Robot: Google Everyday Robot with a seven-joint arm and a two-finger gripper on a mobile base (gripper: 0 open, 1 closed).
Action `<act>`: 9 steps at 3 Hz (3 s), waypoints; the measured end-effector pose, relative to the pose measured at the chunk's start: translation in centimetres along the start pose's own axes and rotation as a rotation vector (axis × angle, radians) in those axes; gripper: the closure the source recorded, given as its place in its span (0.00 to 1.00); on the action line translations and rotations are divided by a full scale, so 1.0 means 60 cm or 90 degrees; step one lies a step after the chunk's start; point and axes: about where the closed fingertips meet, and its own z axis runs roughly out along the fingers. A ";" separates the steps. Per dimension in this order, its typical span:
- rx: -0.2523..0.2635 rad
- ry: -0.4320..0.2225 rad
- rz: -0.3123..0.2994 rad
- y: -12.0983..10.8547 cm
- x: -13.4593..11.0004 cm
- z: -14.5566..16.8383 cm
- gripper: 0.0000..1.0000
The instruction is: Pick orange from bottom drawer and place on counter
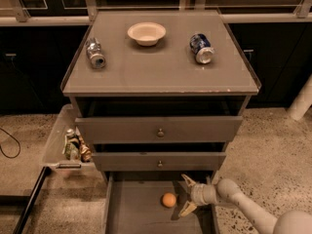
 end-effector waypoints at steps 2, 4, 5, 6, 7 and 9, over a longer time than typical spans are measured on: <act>-0.064 -0.022 0.003 0.026 -0.007 0.040 0.00; -0.101 -0.036 0.049 0.047 0.012 0.084 0.00; -0.103 -0.040 0.064 0.048 0.020 0.096 0.00; -0.103 -0.044 0.080 0.046 0.025 0.107 0.00; -0.102 -0.044 0.081 0.045 0.025 0.108 0.17; -0.102 -0.045 0.081 0.046 0.025 0.108 0.64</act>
Offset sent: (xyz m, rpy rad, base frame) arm -0.0126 0.0356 -0.0226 0.0540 0.0999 0.1273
